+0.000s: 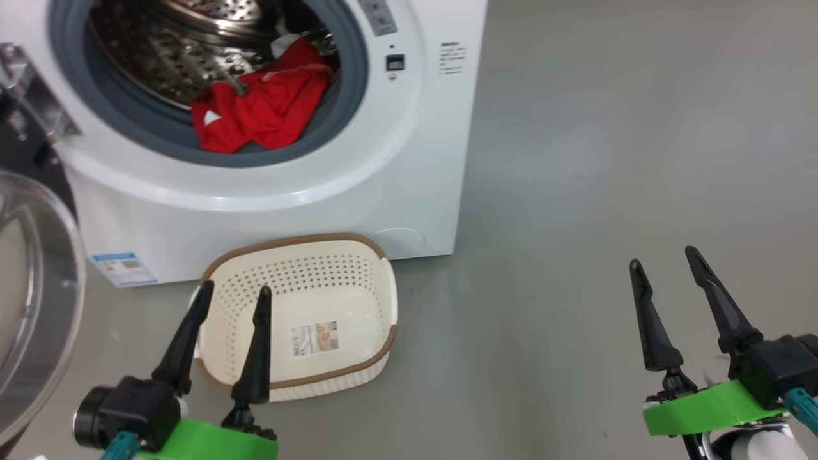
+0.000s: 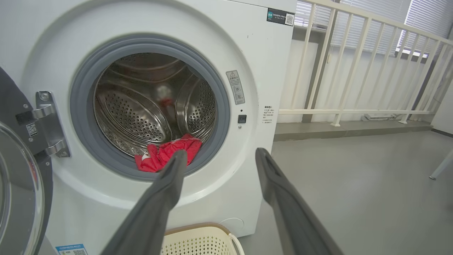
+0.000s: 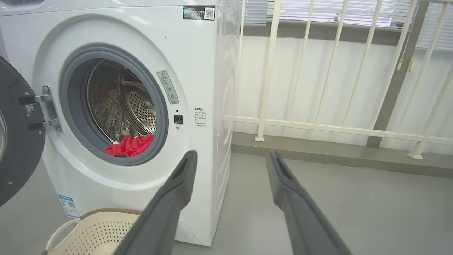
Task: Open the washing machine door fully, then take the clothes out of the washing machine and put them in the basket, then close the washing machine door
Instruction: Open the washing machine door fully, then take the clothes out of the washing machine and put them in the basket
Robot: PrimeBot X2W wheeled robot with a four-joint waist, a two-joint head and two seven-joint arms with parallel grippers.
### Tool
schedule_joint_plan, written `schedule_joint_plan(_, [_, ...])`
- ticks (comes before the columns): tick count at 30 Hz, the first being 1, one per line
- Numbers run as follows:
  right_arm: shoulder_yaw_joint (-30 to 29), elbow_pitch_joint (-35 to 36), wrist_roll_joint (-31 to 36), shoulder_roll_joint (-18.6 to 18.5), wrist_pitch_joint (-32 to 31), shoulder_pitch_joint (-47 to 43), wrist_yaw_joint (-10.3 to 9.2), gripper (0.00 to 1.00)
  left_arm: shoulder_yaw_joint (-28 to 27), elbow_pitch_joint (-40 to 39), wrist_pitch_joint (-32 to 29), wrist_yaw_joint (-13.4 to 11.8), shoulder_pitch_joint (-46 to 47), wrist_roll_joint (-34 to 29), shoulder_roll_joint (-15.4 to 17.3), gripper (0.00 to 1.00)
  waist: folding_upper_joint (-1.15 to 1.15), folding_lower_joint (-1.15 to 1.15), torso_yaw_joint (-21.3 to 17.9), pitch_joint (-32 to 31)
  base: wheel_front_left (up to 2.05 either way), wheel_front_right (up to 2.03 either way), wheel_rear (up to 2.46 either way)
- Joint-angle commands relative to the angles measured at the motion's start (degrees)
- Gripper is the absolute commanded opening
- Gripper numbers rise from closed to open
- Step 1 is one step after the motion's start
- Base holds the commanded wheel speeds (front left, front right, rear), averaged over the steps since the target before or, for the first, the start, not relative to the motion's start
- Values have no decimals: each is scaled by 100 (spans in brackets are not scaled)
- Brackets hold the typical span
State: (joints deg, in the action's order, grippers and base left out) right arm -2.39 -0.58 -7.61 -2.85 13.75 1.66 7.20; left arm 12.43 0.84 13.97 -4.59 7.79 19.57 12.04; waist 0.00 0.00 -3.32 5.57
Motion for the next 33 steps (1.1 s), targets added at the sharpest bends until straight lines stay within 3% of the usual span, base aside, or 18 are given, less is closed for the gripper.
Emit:
schedule_joint_plan(1, [90,173,32,-3,83,18,29,100,-202,-96,60,24,11,-16,134,100,0,0,-211,-59,0,0,0])
schedule_joint_plan(11, [-67,380,82,-3,119,-252,29,100,-328,-12,98,-76,-316,-125,48,100,0,0,-393,-237,0,0,0])
schedule_joint_plan(27, [-325,630,148,-3,124,-892,29,100,-485,-56,102,-188,-944,-180,-67,100,0,0,-309,-665,0,0,0])
schedule_joint_plan(33, [-346,709,109,-3,124,-1062,29,100,-553,-74,102,-62,-1098,-146,-159,100,0,0,-209,-777,0,0,0])
